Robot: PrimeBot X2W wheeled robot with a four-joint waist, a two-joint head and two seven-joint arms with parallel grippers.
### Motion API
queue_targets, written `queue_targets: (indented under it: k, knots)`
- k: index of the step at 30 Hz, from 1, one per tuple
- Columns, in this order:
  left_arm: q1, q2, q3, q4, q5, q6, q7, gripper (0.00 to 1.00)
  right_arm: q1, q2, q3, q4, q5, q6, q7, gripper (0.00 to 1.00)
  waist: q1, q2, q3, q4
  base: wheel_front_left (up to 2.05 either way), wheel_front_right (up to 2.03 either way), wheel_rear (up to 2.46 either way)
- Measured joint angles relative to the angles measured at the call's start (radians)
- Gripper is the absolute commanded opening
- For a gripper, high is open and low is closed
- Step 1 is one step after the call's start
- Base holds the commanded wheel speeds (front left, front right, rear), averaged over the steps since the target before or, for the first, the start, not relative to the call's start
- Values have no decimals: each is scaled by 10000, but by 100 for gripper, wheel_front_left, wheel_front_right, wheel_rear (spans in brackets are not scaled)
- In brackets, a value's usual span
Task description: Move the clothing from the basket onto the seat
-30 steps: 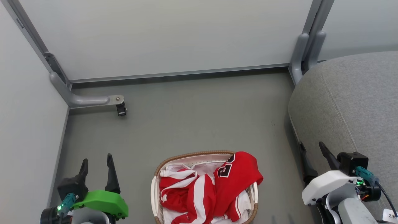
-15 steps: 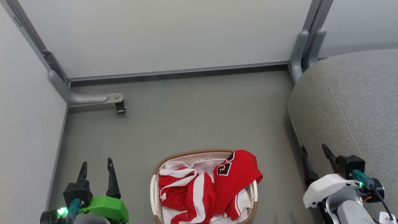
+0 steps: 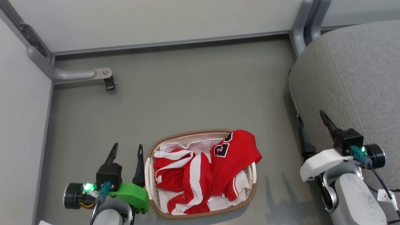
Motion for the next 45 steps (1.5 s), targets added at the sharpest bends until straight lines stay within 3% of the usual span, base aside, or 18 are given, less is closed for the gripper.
queue_targets:
  k: [8,20,29,45]
  knots:
    - [-2072,-25,-1179,1499,-587,-826,-73,100,-1294,-67,314,-851,-107,0,-58,100,1,0,1860,-290,0,0,0]
    - [-4475,-54,-2360,3425,-372,-1177,-77,100,-2094,82,596,-1409,238,0,-56,100,2,0,4411,-903,0,0,0]
    - [-5696,125,-2556,5158,123,-1145,-75,100,-2404,178,1047,-1636,355,0,-58,100,1,0,5867,-1461,0,0,0]
    - [-7123,786,-2621,7145,407,-307,-77,100,-2427,197,1342,-1724,660,0,-58,100,0,0,7282,-2271,0,0,0]
